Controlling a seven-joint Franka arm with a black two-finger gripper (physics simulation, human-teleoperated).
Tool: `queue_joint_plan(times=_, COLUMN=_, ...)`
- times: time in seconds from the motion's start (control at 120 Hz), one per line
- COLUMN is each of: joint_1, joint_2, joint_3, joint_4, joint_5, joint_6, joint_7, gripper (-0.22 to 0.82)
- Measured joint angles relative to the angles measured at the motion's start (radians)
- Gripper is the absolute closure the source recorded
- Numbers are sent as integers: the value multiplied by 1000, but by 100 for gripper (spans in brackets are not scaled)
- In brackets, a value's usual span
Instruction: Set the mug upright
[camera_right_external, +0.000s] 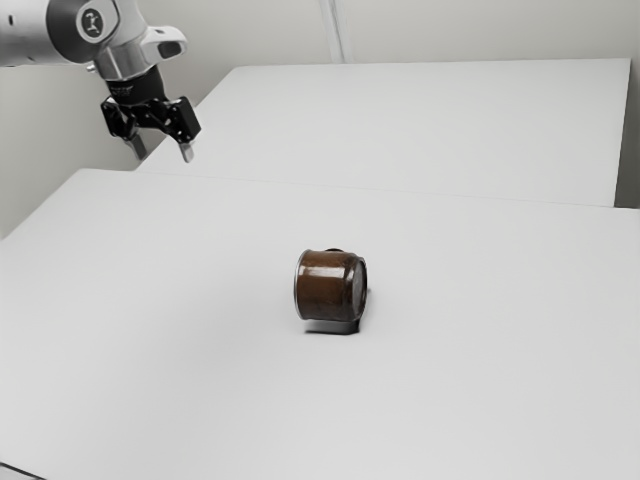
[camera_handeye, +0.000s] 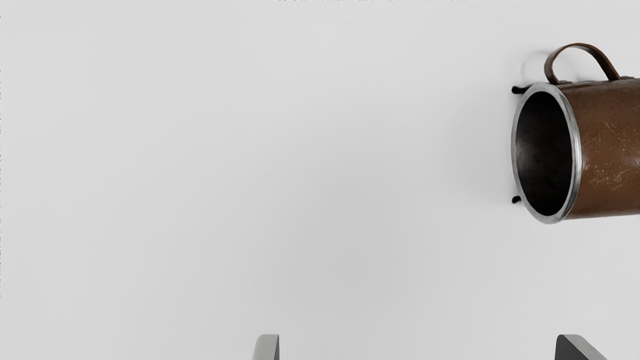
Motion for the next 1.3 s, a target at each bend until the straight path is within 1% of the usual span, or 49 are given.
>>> queue_joint_plan(times=0.267, joint_1=-7, joint_2=3, joint_3=-6, joint_4=-5, joint_5=2, joint_6=15, joint_7=-3, gripper=0)
queue_joint_plan(times=0.55, joint_1=-43, joint_2=-21, joint_3=-8, joint_4=-118, joint_5=-13, joint_6=34, joint_7=-29, gripper=0)
queue_joint_plan(times=0.725, joint_1=-64, joint_2=-29, joint_3=-6, joint_4=-218, joint_5=-73, joint_6=119, joint_7=-49, gripper=0)
queue_joint_plan(times=0.825, joint_1=-71, joint_2=-33, joint_3=-6, joint_4=-271, joint_5=-154, joint_6=163, joint_7=-58, gripper=0)
queue_joint_plan(times=0.983, joint_1=-74, joint_2=7, joint_3=-6, joint_4=-351, joint_5=-286, joint_6=232, joint_7=-58, gripper=0)
queue_joint_plan(times=1.083, joint_1=-52, joint_2=41, joint_3=-6, joint_4=-373, joint_5=-362, joint_6=295, joint_7=-23, gripper=0)
queue_joint_plan(times=1.225, joint_1=40, joint_2=75, joint_3=-6, joint_4=-381, joint_5=-458, joint_6=358, joint_7=72, gripper=0)
queue_joint_plan(times=1.3, joint_1=50, joint_2=80, joint_3=-6, joint_4=-403, joint_5=-505, joint_6=382, joint_7=133, gripper=0)
